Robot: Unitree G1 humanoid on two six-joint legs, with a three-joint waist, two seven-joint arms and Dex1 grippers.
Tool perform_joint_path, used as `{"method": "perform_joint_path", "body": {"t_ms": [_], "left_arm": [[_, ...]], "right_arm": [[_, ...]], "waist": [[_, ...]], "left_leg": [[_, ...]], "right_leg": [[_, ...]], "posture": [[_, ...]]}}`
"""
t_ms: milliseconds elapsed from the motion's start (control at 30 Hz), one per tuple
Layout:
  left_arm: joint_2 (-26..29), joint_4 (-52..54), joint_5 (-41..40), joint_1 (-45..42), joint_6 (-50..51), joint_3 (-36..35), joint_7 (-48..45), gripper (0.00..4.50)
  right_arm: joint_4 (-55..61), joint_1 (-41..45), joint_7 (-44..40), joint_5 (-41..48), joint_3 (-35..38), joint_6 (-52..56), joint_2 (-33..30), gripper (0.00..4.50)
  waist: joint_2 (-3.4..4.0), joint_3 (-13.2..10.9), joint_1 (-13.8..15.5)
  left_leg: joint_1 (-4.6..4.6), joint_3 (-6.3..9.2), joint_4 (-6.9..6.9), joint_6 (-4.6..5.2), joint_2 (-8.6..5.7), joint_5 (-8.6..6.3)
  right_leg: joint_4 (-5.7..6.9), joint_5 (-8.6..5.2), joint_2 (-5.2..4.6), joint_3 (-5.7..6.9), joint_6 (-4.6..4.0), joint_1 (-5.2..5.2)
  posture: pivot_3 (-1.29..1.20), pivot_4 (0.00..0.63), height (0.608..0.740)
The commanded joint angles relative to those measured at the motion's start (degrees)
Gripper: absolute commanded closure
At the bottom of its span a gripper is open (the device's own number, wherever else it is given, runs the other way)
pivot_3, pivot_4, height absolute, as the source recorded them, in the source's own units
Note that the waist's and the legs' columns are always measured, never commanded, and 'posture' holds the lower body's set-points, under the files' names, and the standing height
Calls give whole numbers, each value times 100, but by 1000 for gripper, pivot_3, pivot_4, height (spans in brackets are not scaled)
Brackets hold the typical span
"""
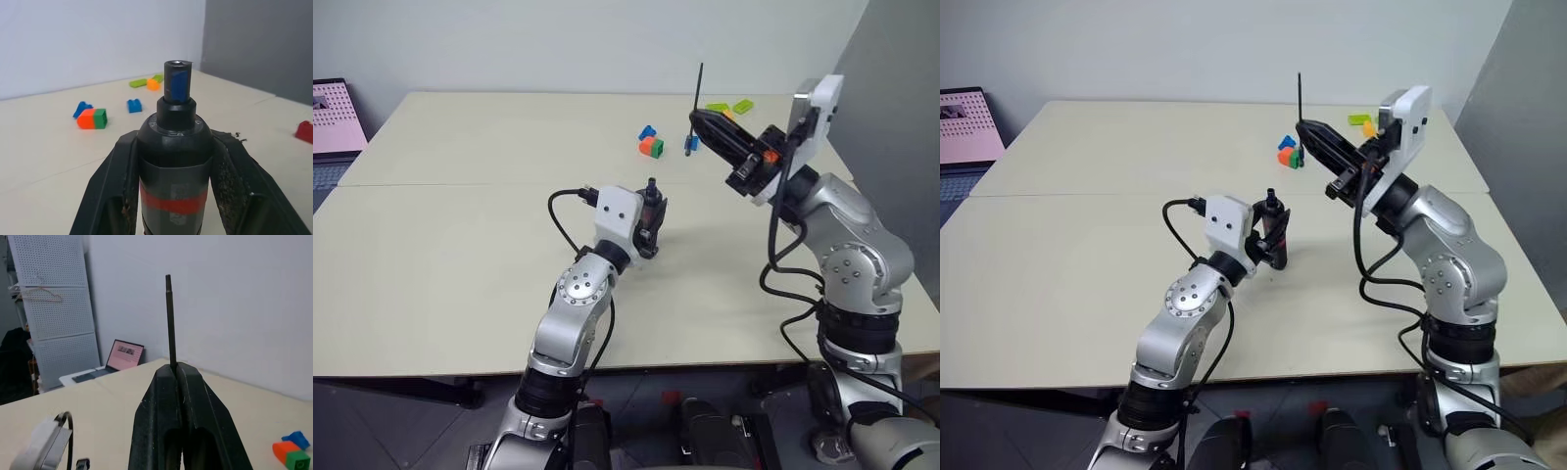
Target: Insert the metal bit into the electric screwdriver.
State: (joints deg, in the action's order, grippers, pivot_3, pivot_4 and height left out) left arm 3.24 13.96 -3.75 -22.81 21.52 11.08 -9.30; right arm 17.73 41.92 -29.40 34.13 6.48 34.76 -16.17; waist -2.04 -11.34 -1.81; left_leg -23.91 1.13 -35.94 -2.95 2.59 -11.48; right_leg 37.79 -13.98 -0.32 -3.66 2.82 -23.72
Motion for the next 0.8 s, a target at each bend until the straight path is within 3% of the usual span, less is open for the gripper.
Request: {"method": "perform_joint_path", "body": {"t_ms": [33,400,800], "left_arm": [[-109,75,231,-63,-234,82,170,2847],[-203,21,411,6,-278,47,374,2847],[-234,98,441,87,-272,103,373,2847]], "right_arm": [[117,89,255,-216,-112,-385,177,4500],[121,-260,881,-909,-749,-1058,976,4500],[-44,-510,1097,-1255,-1014,-1279,1278,4500]], "waist": [[0,0,-1],[0,0,-6],[0,0,-9]], "left_leg": [[0,0,0,0,0,0],[2,0,-1,0,2,0],[3,1,0,0,2,0]], "right_leg": [[0,0,0,0,0,0],[4,0,2,-1,0,-1],[6,0,2,0,-1,-2]], "posture": [[0,150,740],[0,150,740],[0,150,740]]}}
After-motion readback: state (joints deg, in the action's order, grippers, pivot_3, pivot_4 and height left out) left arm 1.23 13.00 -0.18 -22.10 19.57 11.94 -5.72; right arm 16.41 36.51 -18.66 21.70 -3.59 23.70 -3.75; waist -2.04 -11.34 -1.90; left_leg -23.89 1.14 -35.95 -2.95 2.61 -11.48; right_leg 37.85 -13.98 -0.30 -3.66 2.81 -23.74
